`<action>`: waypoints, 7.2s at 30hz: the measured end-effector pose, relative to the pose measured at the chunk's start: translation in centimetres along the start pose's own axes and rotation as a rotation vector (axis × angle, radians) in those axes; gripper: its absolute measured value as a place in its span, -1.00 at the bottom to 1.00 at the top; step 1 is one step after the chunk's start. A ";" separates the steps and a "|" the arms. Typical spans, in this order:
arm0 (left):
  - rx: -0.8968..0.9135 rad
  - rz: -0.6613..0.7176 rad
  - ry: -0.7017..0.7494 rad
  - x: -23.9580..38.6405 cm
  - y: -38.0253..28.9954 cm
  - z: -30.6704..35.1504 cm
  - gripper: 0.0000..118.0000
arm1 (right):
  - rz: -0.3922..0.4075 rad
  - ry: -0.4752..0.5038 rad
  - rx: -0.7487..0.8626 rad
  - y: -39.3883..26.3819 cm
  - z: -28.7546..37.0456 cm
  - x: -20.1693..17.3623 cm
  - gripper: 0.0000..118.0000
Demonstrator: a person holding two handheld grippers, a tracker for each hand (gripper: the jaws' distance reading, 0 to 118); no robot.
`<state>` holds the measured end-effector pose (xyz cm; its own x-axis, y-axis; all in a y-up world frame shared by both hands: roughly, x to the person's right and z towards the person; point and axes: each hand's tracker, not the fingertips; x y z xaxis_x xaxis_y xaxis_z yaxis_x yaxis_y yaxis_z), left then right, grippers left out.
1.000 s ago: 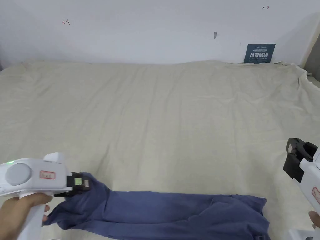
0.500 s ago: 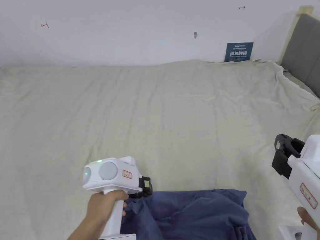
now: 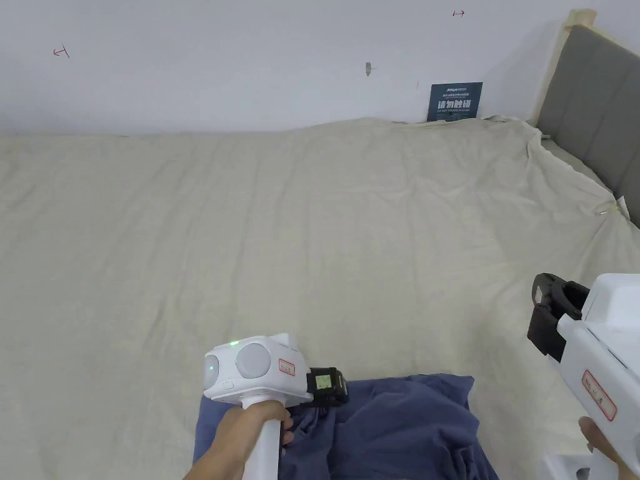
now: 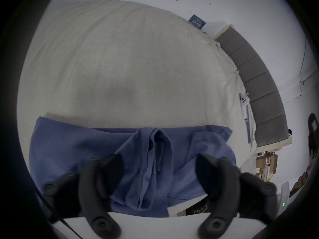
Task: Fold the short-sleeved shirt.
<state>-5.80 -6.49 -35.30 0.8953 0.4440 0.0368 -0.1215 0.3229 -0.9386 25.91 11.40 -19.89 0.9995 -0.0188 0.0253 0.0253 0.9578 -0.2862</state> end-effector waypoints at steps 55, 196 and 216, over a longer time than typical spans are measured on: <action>0.267 -0.374 0.153 -0.5 -10.8 -0.6 -1.00 | -0.029 0.009 -0.027 -0.9 -0.2 0.7 -1.00; 0.528 -0.261 0.108 -2.1 -5.0 9.1 -1.00 | -0.014 0.079 -0.017 -0.5 0.6 0.1 -1.00; 0.359 -0.376 0.118 0.8 -10.7 -2.1 -1.00 | 0.016 0.045 -0.036 -0.4 2.3 2.0 -1.00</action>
<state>-2.90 -11.30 -25.94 0.9448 0.1519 0.2902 0.0968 0.7168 -0.6905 27.84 11.60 -17.48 0.9996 -0.0169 -0.0222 0.0089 0.9472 -0.3204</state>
